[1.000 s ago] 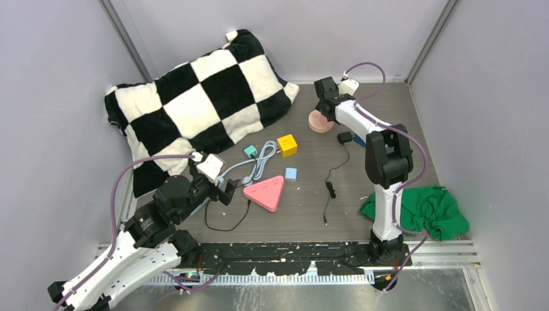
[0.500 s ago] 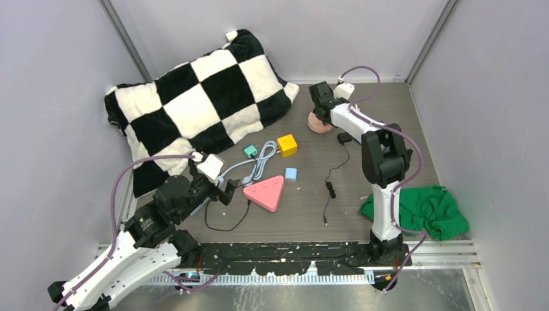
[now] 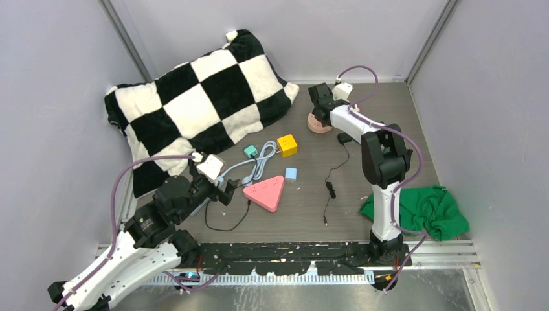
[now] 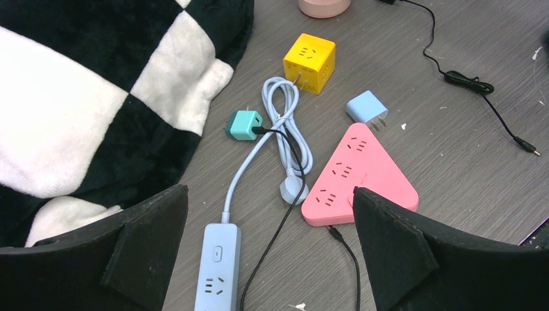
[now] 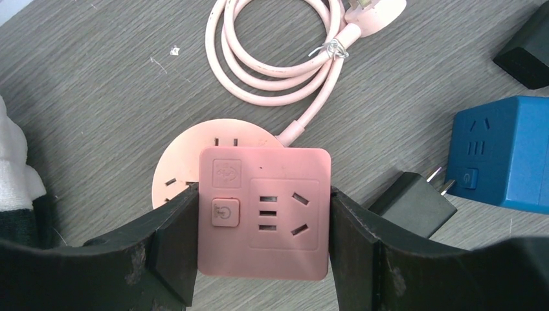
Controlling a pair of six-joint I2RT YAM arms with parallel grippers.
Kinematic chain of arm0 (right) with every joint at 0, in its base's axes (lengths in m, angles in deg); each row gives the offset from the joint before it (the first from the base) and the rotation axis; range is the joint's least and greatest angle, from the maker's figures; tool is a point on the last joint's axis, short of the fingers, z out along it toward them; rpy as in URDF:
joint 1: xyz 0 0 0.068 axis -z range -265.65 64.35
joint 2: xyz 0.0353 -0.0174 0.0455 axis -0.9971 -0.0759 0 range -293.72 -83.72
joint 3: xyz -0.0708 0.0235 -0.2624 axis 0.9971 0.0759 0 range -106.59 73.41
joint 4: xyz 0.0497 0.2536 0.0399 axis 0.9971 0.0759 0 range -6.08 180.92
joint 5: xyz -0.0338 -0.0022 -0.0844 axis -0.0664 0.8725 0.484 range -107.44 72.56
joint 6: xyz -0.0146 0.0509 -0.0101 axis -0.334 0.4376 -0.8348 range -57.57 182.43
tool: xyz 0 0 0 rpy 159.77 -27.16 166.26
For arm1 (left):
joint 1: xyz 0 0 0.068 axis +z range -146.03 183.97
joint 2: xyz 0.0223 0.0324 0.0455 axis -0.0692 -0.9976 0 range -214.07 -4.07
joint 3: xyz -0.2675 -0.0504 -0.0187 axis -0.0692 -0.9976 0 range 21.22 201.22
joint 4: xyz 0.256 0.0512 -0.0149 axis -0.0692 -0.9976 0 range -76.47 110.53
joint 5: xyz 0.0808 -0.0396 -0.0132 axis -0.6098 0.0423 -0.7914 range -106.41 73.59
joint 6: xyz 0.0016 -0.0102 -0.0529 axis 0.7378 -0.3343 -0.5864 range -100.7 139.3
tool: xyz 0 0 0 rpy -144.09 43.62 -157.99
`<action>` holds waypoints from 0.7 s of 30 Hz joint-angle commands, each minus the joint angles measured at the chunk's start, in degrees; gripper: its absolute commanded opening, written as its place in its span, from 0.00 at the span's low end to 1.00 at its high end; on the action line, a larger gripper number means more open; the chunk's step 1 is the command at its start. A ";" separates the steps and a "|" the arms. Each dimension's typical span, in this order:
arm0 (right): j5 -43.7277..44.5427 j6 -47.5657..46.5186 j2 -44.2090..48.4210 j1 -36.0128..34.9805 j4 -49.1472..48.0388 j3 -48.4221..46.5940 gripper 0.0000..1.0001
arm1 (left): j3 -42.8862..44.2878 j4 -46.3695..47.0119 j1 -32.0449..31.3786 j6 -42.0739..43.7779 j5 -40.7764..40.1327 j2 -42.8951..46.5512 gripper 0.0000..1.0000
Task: Insert the plug
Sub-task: Insert the plug into the socket.
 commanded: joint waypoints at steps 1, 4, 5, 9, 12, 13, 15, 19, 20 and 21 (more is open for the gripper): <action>-11.60 -4.35 -3.33 -0.81 11.80 4.72 0.32 | -0.09 2.09 0.11 0.87 -0.34 0.68 0.99; -11.73 -7.89 0.76 -0.81 12.24 5.50 0.32 | -0.18 2.20 0.11 0.82 -0.49 0.71 0.99; -11.72 -8.72 1.79 -0.81 12.69 5.72 0.32 | -0.18 2.20 0.11 0.84 -0.51 0.71 0.99; -12.54 -10.56 5.07 -1.11 12.92 8.28 0.33 | -0.09 2.20 0.11 0.87 -0.60 0.77 0.99; -13.36 -13.28 6.21 -2.24 12.85 10.51 0.33 | -0.18 2.20 0.11 0.85 -0.61 0.79 0.99; -12.84 -13.82 6.27 -2.62 13.46 10.72 0.32 | -0.18 2.20 0.11 0.85 -0.56 0.79 0.99; -12.60 -14.85 6.81 -3.50 13.94 11.53 0.32 | -0.18 2.11 0.11 0.87 -0.61 0.79 0.99; -11.20 -15.79 9.20 -4.29 12.60 14.03 0.36 | -0.26 2.16 0.11 0.78 -0.58 0.79 0.99; -10.79 -15.73 9.85 -4.32 12.33 14.56 0.38 | -0.26 2.15 0.11 0.78 -0.60 0.77 0.99; -10.45 -15.76 10.28 -4.26 12.27 14.80 0.40 | -0.26 2.11 0.11 0.82 -0.61 0.71 0.99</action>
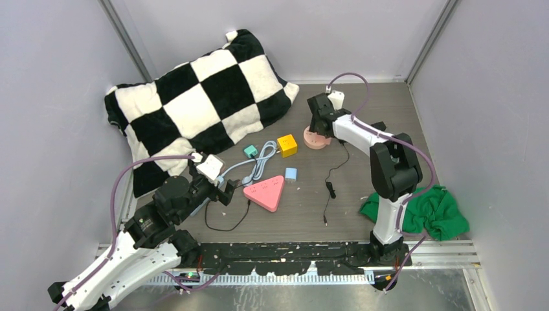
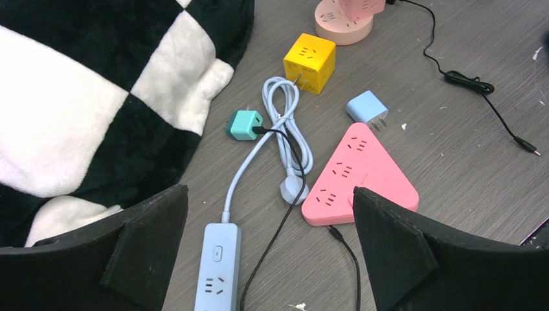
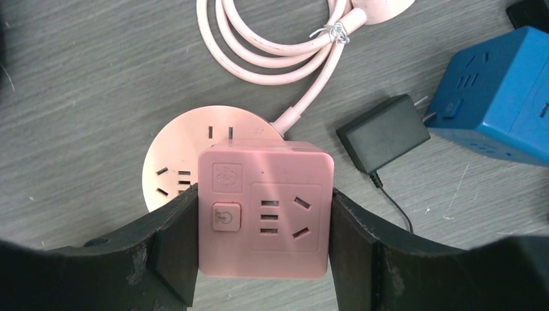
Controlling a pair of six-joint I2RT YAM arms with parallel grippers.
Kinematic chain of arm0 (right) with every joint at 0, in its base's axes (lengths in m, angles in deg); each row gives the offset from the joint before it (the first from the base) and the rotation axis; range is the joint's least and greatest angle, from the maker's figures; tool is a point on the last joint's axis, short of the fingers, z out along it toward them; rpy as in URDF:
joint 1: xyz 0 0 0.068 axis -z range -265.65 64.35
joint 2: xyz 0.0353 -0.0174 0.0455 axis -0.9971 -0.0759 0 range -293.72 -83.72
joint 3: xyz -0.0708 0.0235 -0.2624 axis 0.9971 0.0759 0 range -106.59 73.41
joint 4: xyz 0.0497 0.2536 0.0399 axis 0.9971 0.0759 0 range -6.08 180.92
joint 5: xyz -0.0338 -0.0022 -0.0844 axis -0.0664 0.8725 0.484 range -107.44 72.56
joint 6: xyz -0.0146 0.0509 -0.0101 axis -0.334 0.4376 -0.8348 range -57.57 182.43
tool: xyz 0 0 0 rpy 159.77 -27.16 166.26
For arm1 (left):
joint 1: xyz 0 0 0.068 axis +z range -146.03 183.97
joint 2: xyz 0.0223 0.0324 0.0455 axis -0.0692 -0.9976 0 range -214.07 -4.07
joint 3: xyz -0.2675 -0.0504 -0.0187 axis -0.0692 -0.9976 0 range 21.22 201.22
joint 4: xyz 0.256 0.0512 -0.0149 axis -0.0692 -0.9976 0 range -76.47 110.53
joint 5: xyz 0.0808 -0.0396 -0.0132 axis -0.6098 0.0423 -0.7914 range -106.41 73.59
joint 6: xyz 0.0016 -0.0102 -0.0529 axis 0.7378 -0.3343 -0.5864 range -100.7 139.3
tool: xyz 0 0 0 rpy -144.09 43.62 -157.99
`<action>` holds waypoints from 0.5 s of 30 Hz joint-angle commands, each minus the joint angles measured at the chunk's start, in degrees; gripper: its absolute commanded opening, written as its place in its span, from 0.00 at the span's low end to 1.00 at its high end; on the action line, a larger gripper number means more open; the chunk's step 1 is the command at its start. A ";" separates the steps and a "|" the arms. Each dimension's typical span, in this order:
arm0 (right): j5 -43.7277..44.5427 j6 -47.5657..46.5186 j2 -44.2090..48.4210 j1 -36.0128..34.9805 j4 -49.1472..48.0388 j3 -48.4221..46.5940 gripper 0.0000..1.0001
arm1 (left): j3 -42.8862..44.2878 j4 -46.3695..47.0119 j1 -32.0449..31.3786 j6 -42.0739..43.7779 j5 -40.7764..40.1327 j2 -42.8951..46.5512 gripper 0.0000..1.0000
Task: Insert the plug
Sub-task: Insert the plug into the socket.
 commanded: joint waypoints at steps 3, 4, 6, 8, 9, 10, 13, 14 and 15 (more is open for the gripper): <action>-2.07 -4.46 2.94 -1.29 9.54 4.53 0.49 | -0.11 2.00 0.11 0.78 -0.75 0.40 0.99; -2.50 -4.62 3.84 -1.37 9.55 4.60 0.53 | -0.11 2.05 0.11 0.80 -0.76 0.36 0.99; -3.51 -4.73 5.65 -1.34 9.67 4.44 0.64 | -0.11 1.98 0.11 0.78 -0.85 0.22 0.99; -4.26 -4.45 7.50 -1.33 9.84 4.26 0.71 | -0.11 1.92 0.11 0.78 -0.99 0.07 0.99; -4.77 -3.97 8.28 -1.32 10.18 4.16 0.73 | -0.11 1.85 0.11 0.78 -1.06 0.05 0.99; -5.11 -3.47 8.91 -1.27 10.91 3.71 0.75 | -0.08 1.86 0.11 0.74 -1.11 0.05 0.99; -6.59 -2.33 11.18 -1.25 11.98 3.01 0.84 | -0.03 1.75 0.11 0.61 -1.24 0.04 0.99; -7.15 -2.08 12.20 -1.24 12.10 3.09 0.88 | -0.02 1.82 0.11 0.53 -1.28 0.10 0.99; -7.61 -1.86 13.10 -1.28 12.18 3.19 0.94 | 0.05 1.77 0.11 0.47 -1.35 0.10 0.99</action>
